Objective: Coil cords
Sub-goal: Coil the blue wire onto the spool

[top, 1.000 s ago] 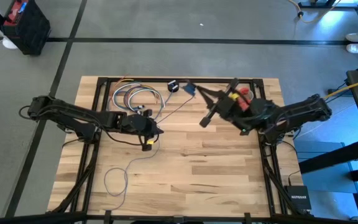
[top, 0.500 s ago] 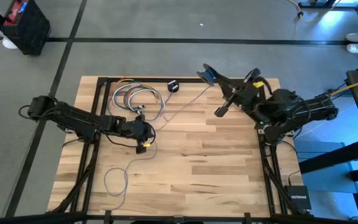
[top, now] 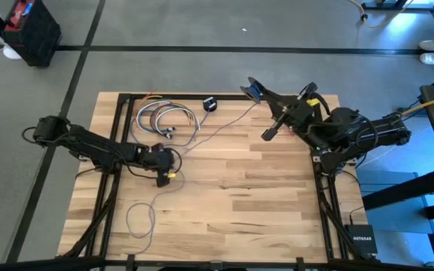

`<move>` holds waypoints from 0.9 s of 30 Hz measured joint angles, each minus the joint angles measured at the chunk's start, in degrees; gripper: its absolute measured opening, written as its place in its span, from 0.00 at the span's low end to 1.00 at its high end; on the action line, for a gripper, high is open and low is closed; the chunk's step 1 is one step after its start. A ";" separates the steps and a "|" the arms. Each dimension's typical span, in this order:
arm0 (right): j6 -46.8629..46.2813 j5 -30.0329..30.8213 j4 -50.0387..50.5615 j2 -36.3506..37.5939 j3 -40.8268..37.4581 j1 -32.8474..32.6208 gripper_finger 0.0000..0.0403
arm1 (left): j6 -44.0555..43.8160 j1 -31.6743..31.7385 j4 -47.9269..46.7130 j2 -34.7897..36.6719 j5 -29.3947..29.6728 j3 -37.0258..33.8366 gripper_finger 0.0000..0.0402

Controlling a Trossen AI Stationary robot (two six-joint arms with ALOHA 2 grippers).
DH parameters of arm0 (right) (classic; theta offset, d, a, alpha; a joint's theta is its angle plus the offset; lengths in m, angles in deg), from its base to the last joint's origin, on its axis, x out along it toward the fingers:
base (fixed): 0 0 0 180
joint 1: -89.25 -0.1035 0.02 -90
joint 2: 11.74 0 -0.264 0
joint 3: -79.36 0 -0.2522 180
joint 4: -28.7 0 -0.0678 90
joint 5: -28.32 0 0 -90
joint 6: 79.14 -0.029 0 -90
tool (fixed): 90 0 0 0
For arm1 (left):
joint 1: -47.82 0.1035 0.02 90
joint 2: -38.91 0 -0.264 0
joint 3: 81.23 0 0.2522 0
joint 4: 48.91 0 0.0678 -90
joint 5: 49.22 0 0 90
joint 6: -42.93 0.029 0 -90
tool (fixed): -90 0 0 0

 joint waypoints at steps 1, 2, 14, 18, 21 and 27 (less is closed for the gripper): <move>0.00 0.06 -0.02 0.00 0.00 0.00 0.02 | -0.99 0.00 -0.88 0.04 0.03 -0.04 0.00; 0.00 0.10 -0.06 0.00 0.00 0.00 0.02 | -1.80 0.00 -1.48 0.08 0.08 -0.12 0.00; 4.40 0.45 -5.05 3.52 0.00 0.00 0.02 | -4.44 0.00 -7.17 0.14 -1.02 -0.49 0.00; 4.55 0.74 -4.28 5.49 0.00 0.00 0.02 | -4.66 0.00 -7.17 0.12 -1.08 -0.53 0.00; 4.57 1.04 -4.07 5.94 0.00 0.00 0.02 | -5.07 0.00 -6.93 0.08 -1.09 -0.62 0.00; 4.35 1.02 -2.55 5.61 0.03 0.01 0.02 | -5.35 0.00 -4.16 0.03 -1.08 -0.91 0.00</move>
